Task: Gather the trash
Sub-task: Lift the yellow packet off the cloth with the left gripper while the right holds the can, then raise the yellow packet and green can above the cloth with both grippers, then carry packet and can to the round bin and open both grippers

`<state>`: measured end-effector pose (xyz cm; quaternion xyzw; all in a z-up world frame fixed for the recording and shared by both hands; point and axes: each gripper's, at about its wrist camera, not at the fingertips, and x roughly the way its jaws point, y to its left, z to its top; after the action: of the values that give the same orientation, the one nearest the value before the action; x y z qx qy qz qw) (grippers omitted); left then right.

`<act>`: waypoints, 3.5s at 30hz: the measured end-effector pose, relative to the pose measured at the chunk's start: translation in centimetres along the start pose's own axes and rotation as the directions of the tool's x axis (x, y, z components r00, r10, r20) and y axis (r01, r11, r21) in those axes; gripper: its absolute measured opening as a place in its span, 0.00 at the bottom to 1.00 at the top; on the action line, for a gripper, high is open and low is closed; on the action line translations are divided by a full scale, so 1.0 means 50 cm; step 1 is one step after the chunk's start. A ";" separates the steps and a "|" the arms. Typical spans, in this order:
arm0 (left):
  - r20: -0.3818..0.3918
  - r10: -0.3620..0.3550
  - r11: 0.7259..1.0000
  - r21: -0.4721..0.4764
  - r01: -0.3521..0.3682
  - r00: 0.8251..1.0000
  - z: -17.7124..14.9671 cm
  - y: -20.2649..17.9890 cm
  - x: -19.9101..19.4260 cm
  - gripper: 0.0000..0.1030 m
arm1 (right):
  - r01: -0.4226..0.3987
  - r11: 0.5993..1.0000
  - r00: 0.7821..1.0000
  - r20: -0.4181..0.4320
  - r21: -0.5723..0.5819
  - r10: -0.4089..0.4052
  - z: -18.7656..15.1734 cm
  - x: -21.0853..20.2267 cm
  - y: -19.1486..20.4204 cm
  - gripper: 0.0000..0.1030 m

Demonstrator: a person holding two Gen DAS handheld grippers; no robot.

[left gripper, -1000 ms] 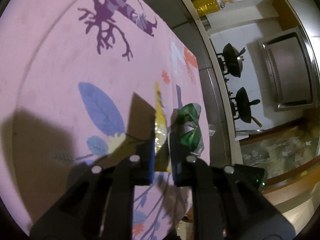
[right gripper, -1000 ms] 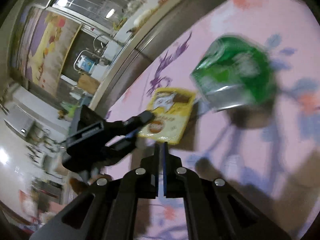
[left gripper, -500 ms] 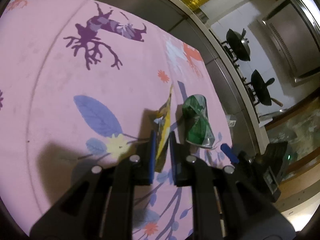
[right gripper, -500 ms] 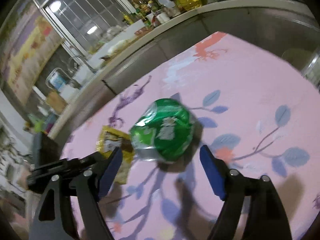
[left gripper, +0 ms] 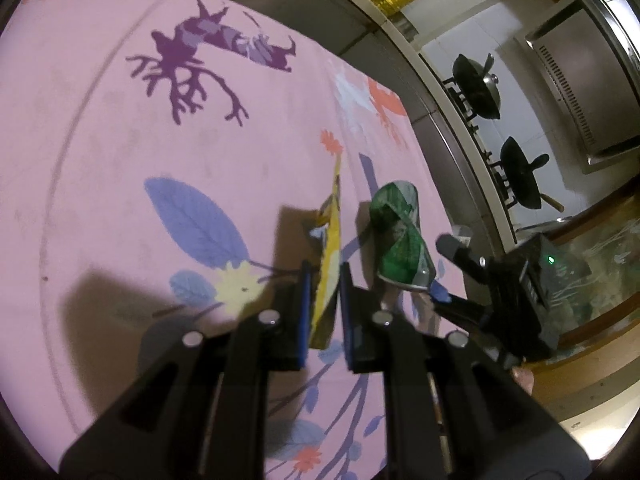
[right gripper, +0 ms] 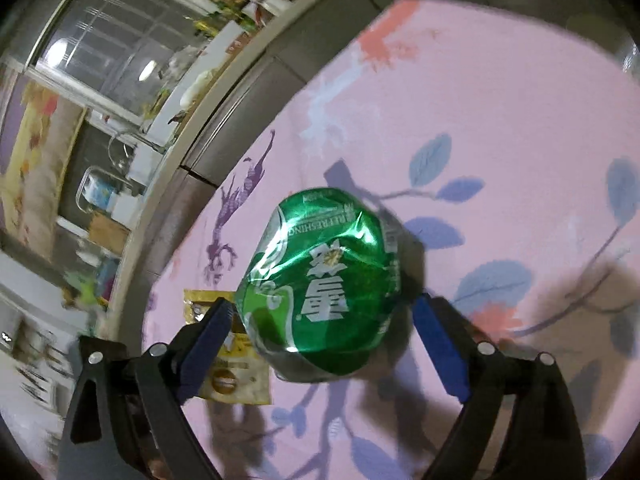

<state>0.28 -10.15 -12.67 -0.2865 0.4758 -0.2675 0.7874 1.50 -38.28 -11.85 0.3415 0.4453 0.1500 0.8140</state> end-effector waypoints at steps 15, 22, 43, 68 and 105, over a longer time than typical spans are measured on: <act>-0.015 0.008 1.000 -0.001 -0.008 1.000 0.003 -0.003 0.016 0.09 | -0.197 0.969 0.971 -0.108 0.151 0.214 0.021 0.046 -0.025 0.49; 0.016 0.017 1.000 0.016 -0.017 1.000 0.015 -0.021 -0.014 0.08 | -0.235 0.963 0.967 -0.063 0.134 0.245 0.022 0.006 -0.022 0.39; -0.076 0.131 0.983 0.136 -0.120 0.988 0.001 -0.119 0.058 0.10 | -0.197 0.980 0.971 -0.144 -0.029 0.191 -0.009 -0.055 -0.026 0.27; 0.155 0.406 0.680 0.608 -0.411 0.901 -0.094 -0.153 0.035 0.83 | -0.250 0.965 0.945 -0.201 0.075 0.260 0.007 -0.005 -0.034 0.27; -0.208 0.072 0.716 0.692 0.095 0.976 0.061 -0.663 0.513 0.01 | -0.136 0.979 0.916 0.396 0.151 0.066 0.224 -0.433 -0.405 0.05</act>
<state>8.46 -50.32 -3.41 0.0599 0.4220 -0.4618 0.7779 -2.52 -69.52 -8.20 0.4574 0.2678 0.0814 0.8441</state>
